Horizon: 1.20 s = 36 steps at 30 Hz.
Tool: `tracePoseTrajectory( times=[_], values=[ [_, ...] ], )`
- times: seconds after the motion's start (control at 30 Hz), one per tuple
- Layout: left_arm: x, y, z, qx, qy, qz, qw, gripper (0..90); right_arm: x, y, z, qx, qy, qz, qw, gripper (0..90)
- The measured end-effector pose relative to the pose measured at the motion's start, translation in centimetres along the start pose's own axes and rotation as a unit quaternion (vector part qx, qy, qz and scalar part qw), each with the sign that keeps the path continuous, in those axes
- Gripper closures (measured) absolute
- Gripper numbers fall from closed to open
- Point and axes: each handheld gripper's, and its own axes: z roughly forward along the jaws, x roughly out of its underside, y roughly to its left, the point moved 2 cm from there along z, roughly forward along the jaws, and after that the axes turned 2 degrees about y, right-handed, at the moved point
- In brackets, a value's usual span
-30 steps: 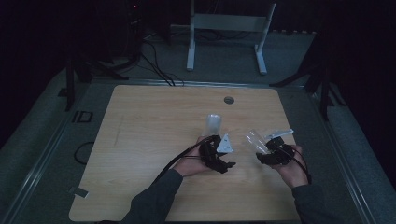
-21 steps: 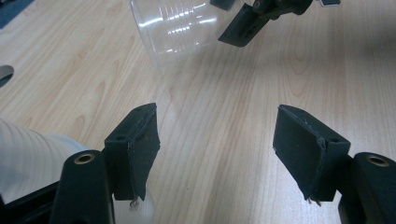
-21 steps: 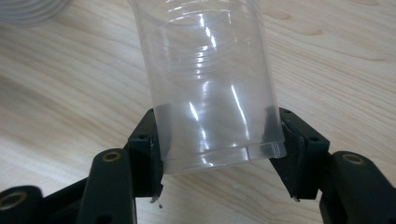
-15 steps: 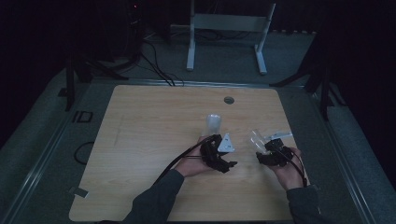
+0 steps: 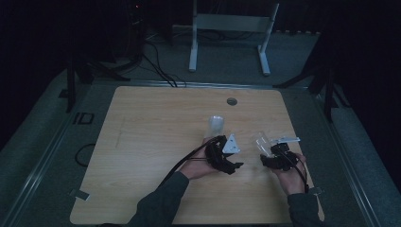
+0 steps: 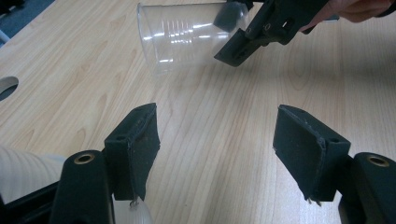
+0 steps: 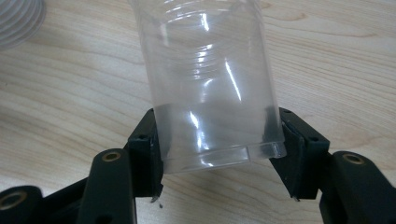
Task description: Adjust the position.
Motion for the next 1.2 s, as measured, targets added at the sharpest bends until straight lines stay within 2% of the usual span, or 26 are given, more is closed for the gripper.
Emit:
tracePoseTrajectory(
  times=[0.2, 0.53, 0.67, 0.87, 1.2],
  values=[
    [-0.3, -0.1, 0.1, 0.002, -0.005, -0.002, 1.0000, 31.0, 0.4, -0.3, -0.1, 0.008, -0.015, 0.026, 0.9995, 41.8],
    [-0.8, 0.0, 0.4, -0.001, -0.011, -0.017, 0.9998, 31.4, 0.8, -0.1, 0.2, 0.016, -0.032, 0.046, 0.9983, 41.7],
    [-1.0, -0.2, 0.6, -0.004, -0.011, -0.017, 0.9998, 31.6, 0.8, 0.0, 0.2, 0.017, -0.047, 0.062, 0.9968, 41.7],
    [-1.4, -0.2, 0.6, -0.008, -0.015, -0.022, 0.9996, 31.9, 0.9, 0.1, -0.1, 0.031, -0.068, 0.069, 0.9948, 41.7],
    [-2.0, -0.2, 0.7, -0.014, -0.023, -0.033, 0.9991, 32.0, 1.1, 0.2, -0.7, 0.046, -0.109, 0.084, 0.9895, 41.7]
  ],
)
